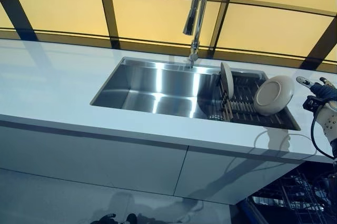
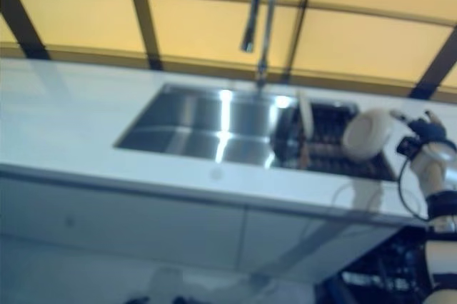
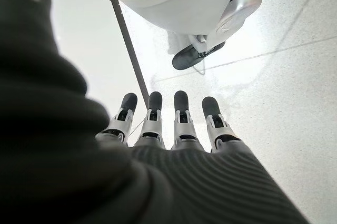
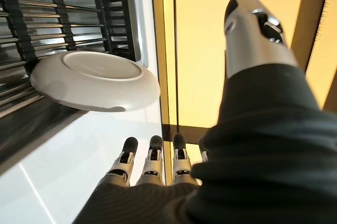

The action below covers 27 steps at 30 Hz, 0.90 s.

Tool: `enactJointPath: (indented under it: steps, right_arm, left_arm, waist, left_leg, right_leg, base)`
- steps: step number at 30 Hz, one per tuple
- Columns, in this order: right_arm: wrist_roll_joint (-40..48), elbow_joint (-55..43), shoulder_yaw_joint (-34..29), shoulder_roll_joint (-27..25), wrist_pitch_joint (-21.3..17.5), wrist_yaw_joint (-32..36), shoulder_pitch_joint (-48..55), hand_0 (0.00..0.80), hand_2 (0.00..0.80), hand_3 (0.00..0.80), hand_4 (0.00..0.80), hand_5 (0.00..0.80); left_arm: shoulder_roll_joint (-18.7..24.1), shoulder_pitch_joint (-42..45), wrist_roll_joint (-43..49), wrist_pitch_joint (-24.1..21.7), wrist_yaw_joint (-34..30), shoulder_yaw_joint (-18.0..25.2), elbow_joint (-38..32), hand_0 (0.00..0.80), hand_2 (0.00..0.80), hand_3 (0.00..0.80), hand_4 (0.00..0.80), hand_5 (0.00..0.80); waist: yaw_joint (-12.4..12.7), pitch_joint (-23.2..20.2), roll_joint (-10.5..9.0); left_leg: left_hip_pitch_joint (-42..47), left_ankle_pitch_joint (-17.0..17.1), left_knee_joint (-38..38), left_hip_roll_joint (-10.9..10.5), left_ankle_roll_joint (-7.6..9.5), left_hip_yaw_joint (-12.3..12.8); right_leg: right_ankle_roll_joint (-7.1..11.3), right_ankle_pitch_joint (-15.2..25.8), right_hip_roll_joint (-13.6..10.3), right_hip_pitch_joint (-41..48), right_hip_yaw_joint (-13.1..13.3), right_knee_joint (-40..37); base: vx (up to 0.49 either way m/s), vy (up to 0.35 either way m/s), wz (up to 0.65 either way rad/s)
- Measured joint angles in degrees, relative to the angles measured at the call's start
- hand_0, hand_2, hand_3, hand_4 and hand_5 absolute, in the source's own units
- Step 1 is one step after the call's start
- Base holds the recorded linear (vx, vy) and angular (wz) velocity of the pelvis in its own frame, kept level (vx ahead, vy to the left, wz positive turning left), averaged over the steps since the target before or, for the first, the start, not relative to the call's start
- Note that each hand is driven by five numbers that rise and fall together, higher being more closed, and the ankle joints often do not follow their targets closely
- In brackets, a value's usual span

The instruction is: Take plates into dishwasher

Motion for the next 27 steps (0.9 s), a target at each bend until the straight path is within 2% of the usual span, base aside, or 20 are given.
enactJointPath:
  steps: [7, 19, 22, 27]
  right_arm:
    - [-0.23, 2.44, 0.36, 0.05, 1.32, -0.47, -1.37, 0.000, 0.000, 0.000, 0.000, 0.000]
    - [-1.02, 7.61, 0.38, 0.21, 2.26, -1.41, -1.65, 0.000, 0.000, 0.000, 0.000, 0.000]
    - [-1.02, 8.58, 0.38, 0.30, 2.26, -2.12, -1.65, 0.000, 0.000, 0.000, 0.000, 0.000]
    - [-1.01, 8.83, 0.38, 1.22, 2.25, -2.27, -2.28, 0.000, 0.000, 0.000, 0.000, 0.000]
  left_arm:
    - [0.03, -0.54, 0.00, -0.07, -0.03, -0.01, -0.62, 0.000, 0.000, 0.000, 0.000, 0.000]
    - [0.04, -0.86, -0.06, -1.08, 0.08, -1.10, -1.10, 0.000, 0.000, 0.000, 0.000, 0.000]
    - [0.03, -1.01, -1.38, -1.09, 0.09, -1.23, -1.38, 0.000, 0.000, 0.000, 0.000, 0.000]
    - [0.19, -0.99, -2.26, -1.12, 0.10, -1.24, -1.89, 0.000, 0.000, 0.000, 0.000, 0.000]
  waist:
    - [0.13, 1.32, 0.22]
    - [0.34, 2.78, 1.58]
    - [1.60, 2.94, 1.54]
    - [1.97, 3.33, 1.41]
  left_leg:
    - [-0.04, 0.35, 0.17, -0.03, -0.63, -0.15]
    - [-1.13, 0.47, -0.01, -0.06, -0.54, -1.49]
    - [-1.15, 0.80, 0.20, -0.20, -0.44, -1.59]
    - [-1.17, 1.03, 0.21, -0.29, -0.80, -1.87]
  right_leg:
    - [-0.02, -0.05, 0.00, 0.06, -0.13, -0.01]
    - [0.00, -0.05, 0.15, -0.08, -1.58, -0.01]
    - [-0.04, -0.07, 0.07, -0.08, -1.60, -0.01]
    - [-0.05, -0.07, 0.04, 0.10, -1.90, -0.01]
  base:
    - [0.029, -0.005, 0.01]
    - [0.008, -0.011, 0.05]
    - [0.002, -0.002, 0.02]
    - [0.000, -0.004, 0.03]
